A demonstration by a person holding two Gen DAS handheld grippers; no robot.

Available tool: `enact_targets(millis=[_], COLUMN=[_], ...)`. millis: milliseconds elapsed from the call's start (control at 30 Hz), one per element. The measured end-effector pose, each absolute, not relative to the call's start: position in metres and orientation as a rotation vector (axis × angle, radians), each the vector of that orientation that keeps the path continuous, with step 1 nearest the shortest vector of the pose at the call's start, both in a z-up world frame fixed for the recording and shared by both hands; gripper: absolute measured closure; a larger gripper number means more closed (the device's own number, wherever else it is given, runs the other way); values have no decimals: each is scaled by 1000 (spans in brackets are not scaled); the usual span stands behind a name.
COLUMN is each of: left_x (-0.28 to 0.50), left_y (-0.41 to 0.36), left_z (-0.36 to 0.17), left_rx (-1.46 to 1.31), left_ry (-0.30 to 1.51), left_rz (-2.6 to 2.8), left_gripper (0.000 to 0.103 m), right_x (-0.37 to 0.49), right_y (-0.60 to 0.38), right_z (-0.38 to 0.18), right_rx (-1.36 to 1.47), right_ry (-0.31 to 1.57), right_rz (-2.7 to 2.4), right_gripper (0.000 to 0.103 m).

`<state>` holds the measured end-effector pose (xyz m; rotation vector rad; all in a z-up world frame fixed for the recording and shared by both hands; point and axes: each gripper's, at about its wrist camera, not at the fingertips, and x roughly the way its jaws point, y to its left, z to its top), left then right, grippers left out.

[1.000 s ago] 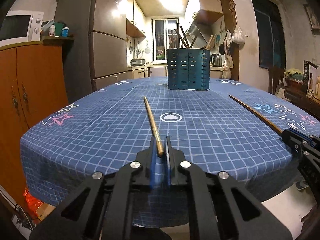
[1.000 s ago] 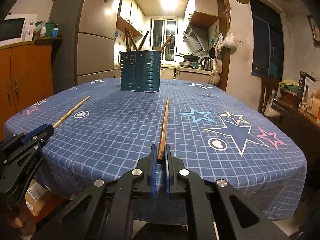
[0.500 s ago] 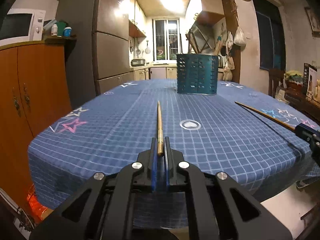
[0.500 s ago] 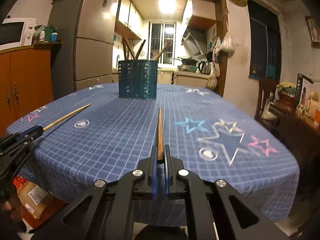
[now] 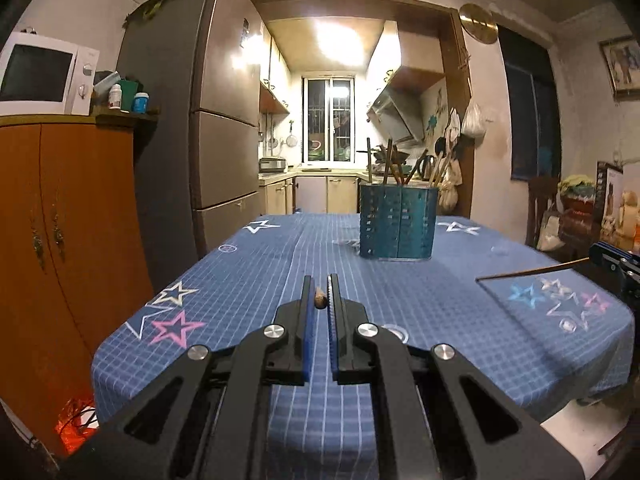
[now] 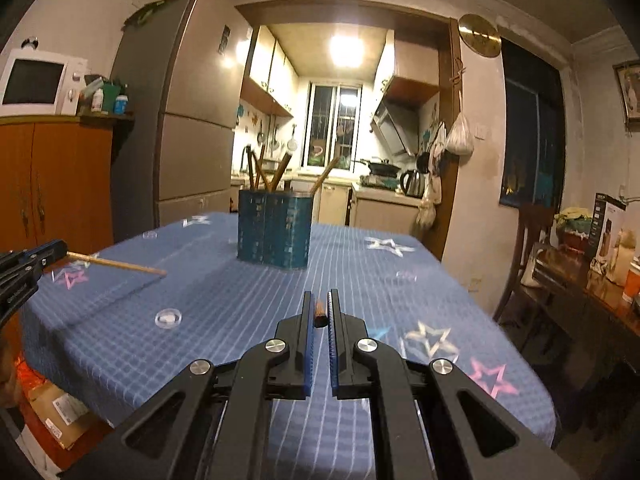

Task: Organize utensils
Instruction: 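Lift both chopsticks and carry them over the silver basket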

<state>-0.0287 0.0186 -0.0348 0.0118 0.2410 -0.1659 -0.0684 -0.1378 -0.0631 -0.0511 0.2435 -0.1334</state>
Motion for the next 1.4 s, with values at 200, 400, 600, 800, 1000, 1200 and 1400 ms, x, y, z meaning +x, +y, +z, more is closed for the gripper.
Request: enact_targets(millis=[200, 400, 600, 800, 1000, 1200, 1400], left_x=[-2, 25, 53, 79, 101, 113, 131], left_y=[23, 24, 18, 10, 1, -15, -36], left_z=[1, 28, 53, 77, 91, 110, 127], left_rx=[-16, -41, -41, -24, -9, 19, 61], left_ry=[280, 341, 411, 450, 498, 511, 523], left_rz=[-208, -242, -273, -304, -330, -379, -409], left_gripper=[98, 98, 98, 98, 98, 98, 98], right_x=[-54, -29, -5, 22, 50, 67, 89], right_y=[-152, -170, -180, -186, -192, -192, -192], right_z=[-25, 5, 26, 48, 67, 87, 104], right_rx=[-74, -58, -50, -50, -35, -16, 6], right_ry=[198, 213, 243, 277, 325, 344, 382], right_rz=[-107, -69, -34, -1, 39, 76, 110], right_gripper=[96, 96, 96, 96, 96, 96, 96])
